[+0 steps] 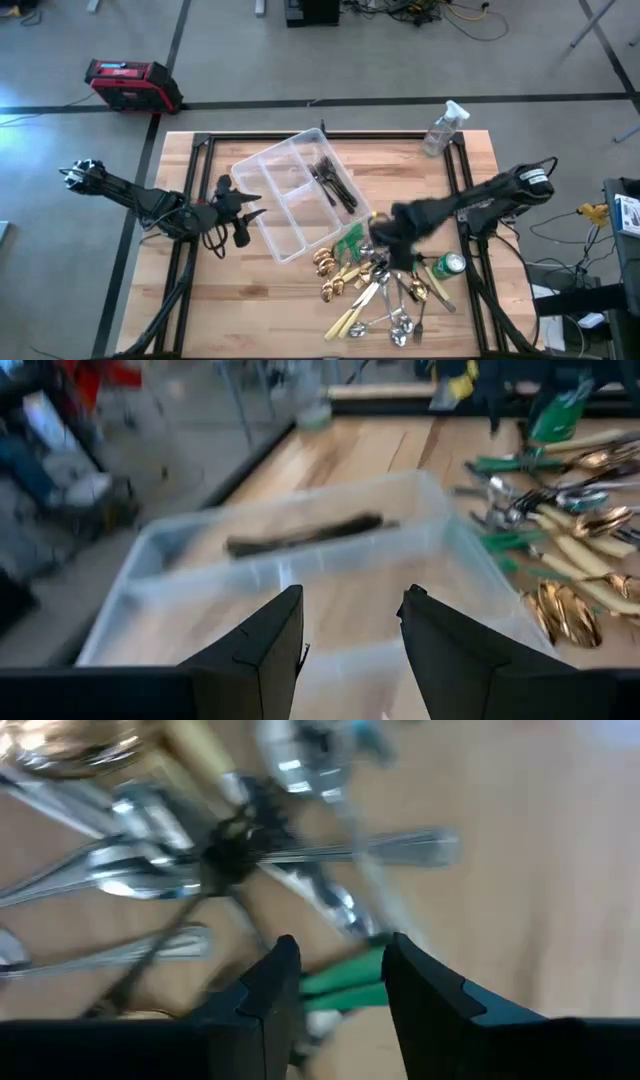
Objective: Sort silverware
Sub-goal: Put the black fork into the transparent silverware tray
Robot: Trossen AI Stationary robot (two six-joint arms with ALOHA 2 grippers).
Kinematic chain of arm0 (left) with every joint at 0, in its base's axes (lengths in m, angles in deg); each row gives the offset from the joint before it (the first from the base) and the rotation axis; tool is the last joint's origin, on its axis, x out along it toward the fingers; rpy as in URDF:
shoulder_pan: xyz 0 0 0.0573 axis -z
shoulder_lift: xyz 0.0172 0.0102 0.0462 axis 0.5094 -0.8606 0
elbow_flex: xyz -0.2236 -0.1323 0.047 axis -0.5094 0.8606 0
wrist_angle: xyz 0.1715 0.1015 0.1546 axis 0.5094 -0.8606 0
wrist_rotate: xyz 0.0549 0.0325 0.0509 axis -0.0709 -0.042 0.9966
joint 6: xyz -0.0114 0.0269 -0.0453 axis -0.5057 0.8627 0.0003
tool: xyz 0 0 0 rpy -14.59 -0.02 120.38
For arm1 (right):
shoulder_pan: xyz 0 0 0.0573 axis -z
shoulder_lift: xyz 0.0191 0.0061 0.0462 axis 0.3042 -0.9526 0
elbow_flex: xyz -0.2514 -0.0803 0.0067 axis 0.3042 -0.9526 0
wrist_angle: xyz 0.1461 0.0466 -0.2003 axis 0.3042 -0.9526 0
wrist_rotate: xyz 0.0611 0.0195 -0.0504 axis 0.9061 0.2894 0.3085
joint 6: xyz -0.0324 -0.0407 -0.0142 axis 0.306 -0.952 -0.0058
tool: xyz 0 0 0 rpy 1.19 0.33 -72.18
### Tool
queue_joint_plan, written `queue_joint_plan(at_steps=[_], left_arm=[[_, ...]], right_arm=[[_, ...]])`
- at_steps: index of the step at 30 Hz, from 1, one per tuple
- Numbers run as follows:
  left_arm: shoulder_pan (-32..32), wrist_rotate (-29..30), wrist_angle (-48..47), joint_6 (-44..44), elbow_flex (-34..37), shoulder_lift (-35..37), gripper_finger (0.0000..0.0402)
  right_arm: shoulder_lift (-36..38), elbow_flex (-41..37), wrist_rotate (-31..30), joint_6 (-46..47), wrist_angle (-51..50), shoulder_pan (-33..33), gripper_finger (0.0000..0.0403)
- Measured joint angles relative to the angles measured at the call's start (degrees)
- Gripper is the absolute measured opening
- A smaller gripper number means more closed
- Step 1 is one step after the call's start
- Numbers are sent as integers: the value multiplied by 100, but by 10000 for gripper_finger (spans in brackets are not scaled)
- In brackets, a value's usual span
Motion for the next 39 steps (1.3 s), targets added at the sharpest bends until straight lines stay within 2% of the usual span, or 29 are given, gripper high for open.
queue_joint_plan(at_steps=[3,7,10,15,19,23,28,34,39], left_arm=[[-21,40,594,528,0,-12,155],[-22,41,870,727,0,-5,155],[-22,41,872,613,2,-13,155],[-15,-121,868,205,11,-77,155],[-7,-404,865,-55,26,-230,155],[-2,-408,873,-312,26,-457,155],[-2,-398,900,-538,28,-773,155],[-2,-385,1058,-682,31,-1005,155],[-2,-383,1134,-685,31,-1025,155]], right_arm=[[-201,-96,91,511,493,-435,124],[-382,-12,87,1041,801,-753,136],[-436,17,46,1457,1122,-838,148],[-708,9,-563,2375,1293,-909,172],[-1040,20,-575,2659,1363,-909,189],[-1327,20,-604,3026,1353,-894,187],[-1511,42,-589,3330,1346,-866,144],[-1439,139,-471,3016,1065,-854,16],[-1203,427,-476,2653,628,-786,7]])
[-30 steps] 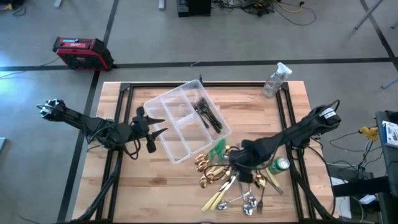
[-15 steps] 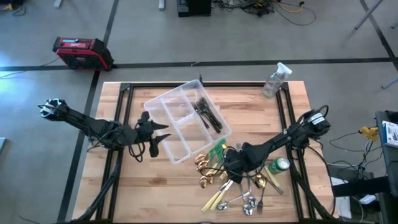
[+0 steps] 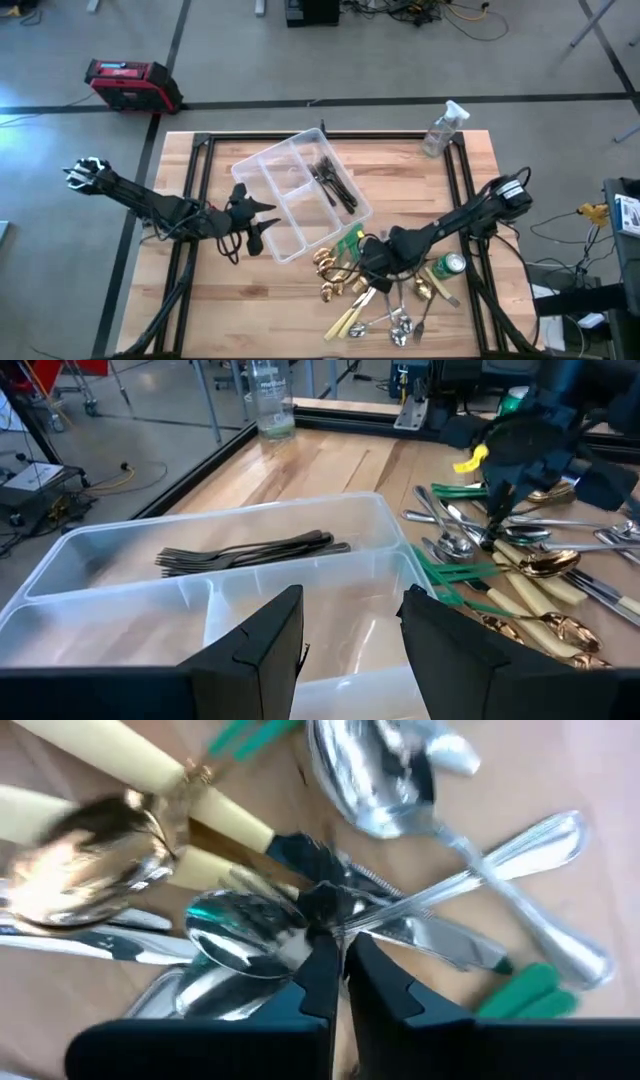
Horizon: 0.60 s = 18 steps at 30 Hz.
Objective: Sort silverware
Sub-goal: Put the black fork into the transparent silverware tray
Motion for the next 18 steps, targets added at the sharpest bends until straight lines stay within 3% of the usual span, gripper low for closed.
queue_joint_plan(at_steps=[8,14,18], left_arm=[[0,2,20,31,0,16,155],[55,0,-7,45,0,15,155],[63,2,-9,47,0,11,155]], right_arm=[[180,476,-28,-598,-299,182,1],[173,401,148,142,-325,109,6],[167,244,126,681,-296,-71,41]])
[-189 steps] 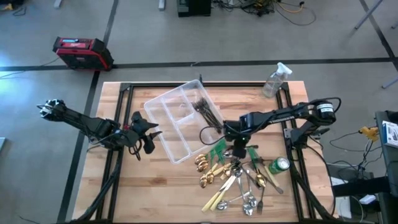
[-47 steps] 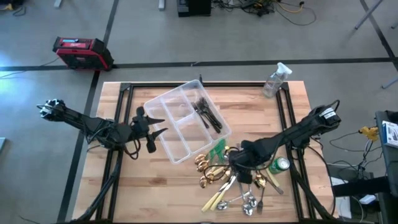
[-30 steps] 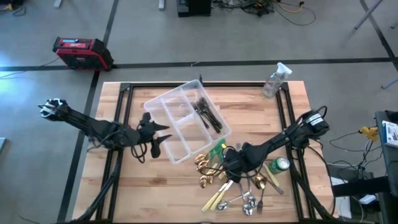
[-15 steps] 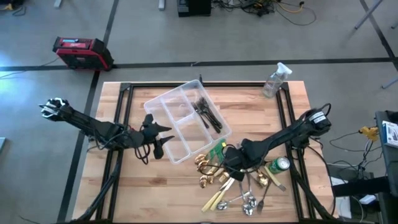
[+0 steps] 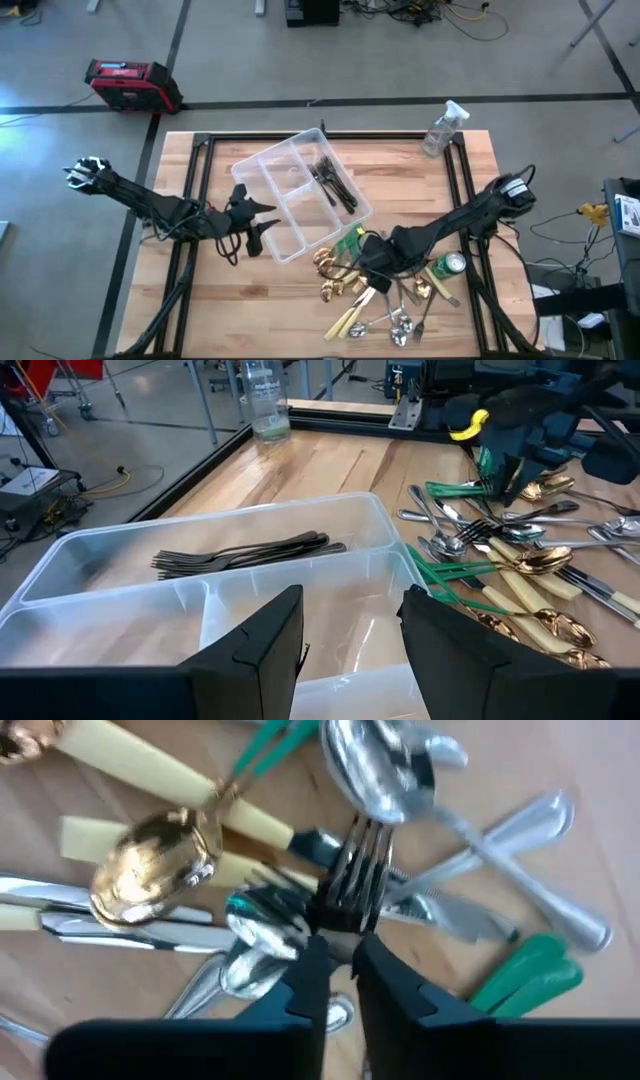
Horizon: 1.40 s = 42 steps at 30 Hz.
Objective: Sort silverware
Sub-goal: Put the black fork into the transparent silverware tray
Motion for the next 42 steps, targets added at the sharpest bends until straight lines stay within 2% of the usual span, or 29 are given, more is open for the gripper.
queue_joint_plan(at_steps=[4,7,9,12,17,24,42], left_arm=[[0,2,0,18,0,0,155],[0,2,-10,20,0,0,155],[0,2,-28,20,0,0,155],[13,3,-59,-3,0,0,155],[37,2,-66,-31,0,0,155],[58,2,-64,-152,0,0,155],[63,2,-42,-238,0,0,155]], right_arm=[[0,-227,-7,356,135,-64,109],[0,-458,35,330,607,-75,158],[0,-652,157,328,966,-75,178],[0,-938,295,442,1248,-75,184],[9,-1234,304,615,1288,-73,147],[22,-1169,293,279,1330,-71,14],[17,-376,188,-765,820,201,0]])
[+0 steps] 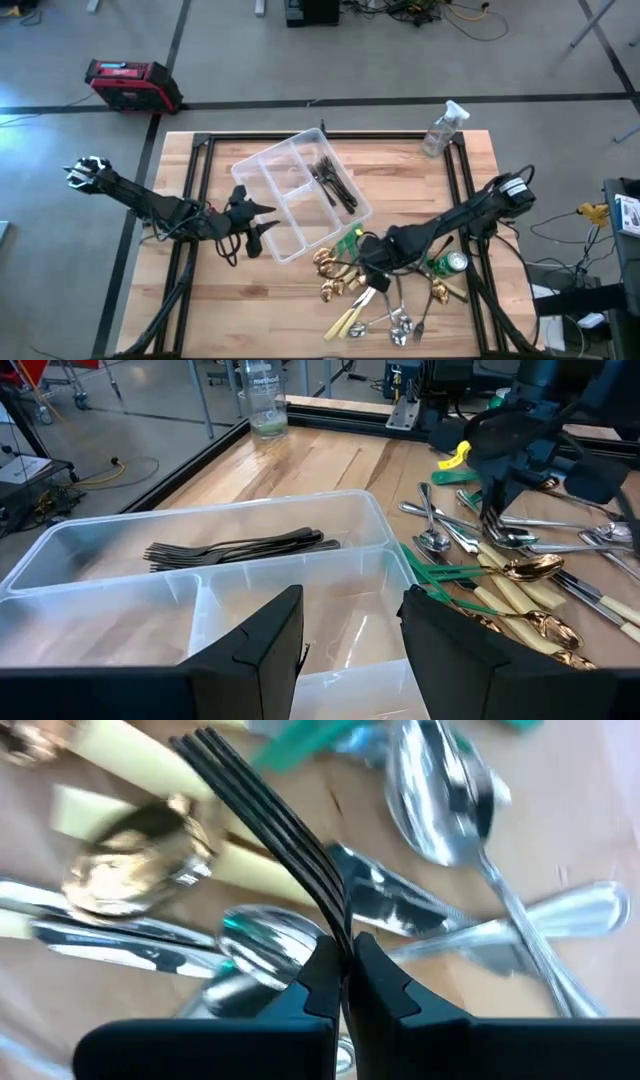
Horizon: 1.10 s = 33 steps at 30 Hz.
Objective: Sort silverware
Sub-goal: Put the black fork into the transparent silverware tray
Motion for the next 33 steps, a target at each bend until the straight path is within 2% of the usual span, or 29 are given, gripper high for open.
queue_joint_plan(at_steps=[13,20,27,33], left_arm=[[17,-26,190,-42,22,-173,155],[197,-37,874,184,42,-915,155],[330,-76,2123,647,42,-1838,155],[328,-190,2480,691,42,-2262,155]], right_arm=[[29,610,-66,-983,115,335,0],[38,1058,-146,-1485,146,455,0],[-122,1031,-63,-1673,205,519,0],[-111,1040,-62,-1700,265,517,0]])
